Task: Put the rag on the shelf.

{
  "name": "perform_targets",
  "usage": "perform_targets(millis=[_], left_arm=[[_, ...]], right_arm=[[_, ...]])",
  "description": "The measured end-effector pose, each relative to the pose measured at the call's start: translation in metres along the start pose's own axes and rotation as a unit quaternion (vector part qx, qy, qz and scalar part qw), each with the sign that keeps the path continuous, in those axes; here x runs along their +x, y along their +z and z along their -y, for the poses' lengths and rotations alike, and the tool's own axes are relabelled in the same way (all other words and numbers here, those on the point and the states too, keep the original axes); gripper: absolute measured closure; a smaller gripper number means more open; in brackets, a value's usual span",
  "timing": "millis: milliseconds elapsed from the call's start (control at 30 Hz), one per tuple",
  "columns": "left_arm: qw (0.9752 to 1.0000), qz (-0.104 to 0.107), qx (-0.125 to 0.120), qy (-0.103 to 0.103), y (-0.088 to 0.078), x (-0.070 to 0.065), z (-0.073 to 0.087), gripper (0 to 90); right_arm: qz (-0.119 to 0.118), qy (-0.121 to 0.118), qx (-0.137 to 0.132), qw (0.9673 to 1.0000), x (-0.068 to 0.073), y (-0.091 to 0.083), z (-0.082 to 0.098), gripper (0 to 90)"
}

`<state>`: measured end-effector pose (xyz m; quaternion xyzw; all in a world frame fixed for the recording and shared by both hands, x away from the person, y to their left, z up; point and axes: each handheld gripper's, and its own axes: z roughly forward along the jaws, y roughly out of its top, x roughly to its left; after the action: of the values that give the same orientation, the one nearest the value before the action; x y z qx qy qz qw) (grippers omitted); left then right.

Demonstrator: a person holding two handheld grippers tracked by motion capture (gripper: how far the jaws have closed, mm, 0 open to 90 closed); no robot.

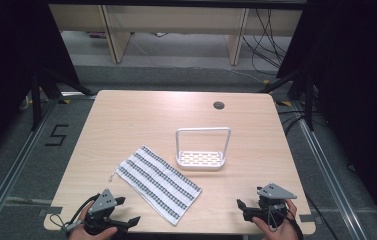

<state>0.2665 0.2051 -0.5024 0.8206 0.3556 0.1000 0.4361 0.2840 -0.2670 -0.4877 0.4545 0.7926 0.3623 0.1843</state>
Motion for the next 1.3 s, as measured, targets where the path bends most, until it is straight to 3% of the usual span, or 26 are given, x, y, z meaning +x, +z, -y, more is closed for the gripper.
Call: perform_targets(millis=[167,200,233,267,367,433,467,567,600,633,667,700,800,833,967,1000,1033,1100,1267,1300], left_arm=[[0.9999,0.003,0.009,0.014,0.000,0.000,-0.001,16.2],[0.9999,0.003,-0.003,0.009,0.002,-0.002,-0.001,16.2],[0.9998,0.003,0.007,0.017,0.000,-0.001,-0.002,16.2],[1.0000,0.005,-0.005,0.004,0.002,-0.004,-0.002,16.2],[0.9998,0.016,-0.013,-0.002,0.004,-0.008,-0.004,16.2],[0.9996,0.022,-0.014,0.006,0.006,-0.011,-0.005,16.3],[0.9994,0.026,-0.021,-0.003,0.007,-0.014,-0.005,16.2],[0.9992,0.035,-0.018,0.009,0.011,-0.020,-0.006,16.1],[0.9993,0.034,-0.011,0.015,0.010,-0.021,-0.007,16.1],[0.9992,0.036,-0.014,0.013,0.012,-0.024,-0.007,16.1],[0.9991,0.037,-0.015,0.013,0.013,-0.025,-0.008,16.1],[0.9990,0.038,-0.011,0.023,0.015,-0.027,-0.009,16.1],[0.9989,0.039,-0.012,0.022,0.018,-0.030,-0.009,16.1],[0.9986,0.043,-0.009,0.030,0.019,-0.031,-0.010,16.1],[0.9985,0.044,-0.003,0.031,0.022,-0.036,-0.012,17.0],[0.9982,0.044,-0.001,0.041,0.022,-0.036,-0.013,17.2],[0.9984,0.045,-0.008,0.034,0.025,-0.039,-0.013,17.5],[0.9981,0.038,0.001,0.048,0.027,-0.042,-0.015,18.1],[0.9960,0.045,0.007,0.077,0.036,-0.053,-0.020,19.9],[0.9951,0.039,0.019,0.089,0.037,-0.055,-0.021,19.9]], right_arm=[[0.003,-0.006,-0.002,1.0000,-0.001,0.001,0.000,18.7],[0.006,0.000,-0.002,1.0000,-0.001,0.000,0.000,18.8],[0.012,0.000,-0.005,0.9999,-0.001,0.000,0.000,19.1],[-0.001,-0.002,-0.003,1.0000,-0.002,0.001,0.000,19.6],[0.000,-0.002,-0.012,0.9999,0.001,-0.001,0.000,21.2],[0.001,-0.003,-0.019,0.9998,0.003,-0.001,-0.002,21.9],[-0.002,-0.006,-0.020,0.9998,0.004,-0.001,-0.002,22.2],[-0.006,-0.010,-0.016,0.9998,0.005,-0.001,-0.002,23.2],[-0.009,-0.008,-0.019,0.9997,0.006,0.000,-0.003,23.3],[-0.009,0.008,-0.015,0.9998,0.009,-0.001,-0.003,23.4],[-0.006,-0.015,-0.019,0.9997,0.006,0.000,-0.004,23.8],[-0.018,-0.016,-0.020,0.9995,0.006,0.001,-0.005,24.5],[-0.012,-0.009,-0.018,0.9997,0.009,0.001,-0.006,25.0],[-0.014,-0.019,-0.022,0.9995,0.009,0.002,-0.007,25.2],[-0.028,-0.033,-0.023,0.9988,0.013,0.005,-0.012,26.5],[-0.020,-0.023,-0.018,0.9994,0.016,0.005,-0.013,26.9],[-0.023,-0.039,-0.022,0.9988,0.016,0.006,-0.015,27.4],[-0.025,-0.042,-0.024,0.9985,0.019,0.009,-0.018,28.3],[-0.036,-0.071,-0.027,0.9965,0.025,0.018,-0.026,31.1],[-0.038,-0.076,-0.024,0.9961,0.027,0.020,-0.027,32.2]])
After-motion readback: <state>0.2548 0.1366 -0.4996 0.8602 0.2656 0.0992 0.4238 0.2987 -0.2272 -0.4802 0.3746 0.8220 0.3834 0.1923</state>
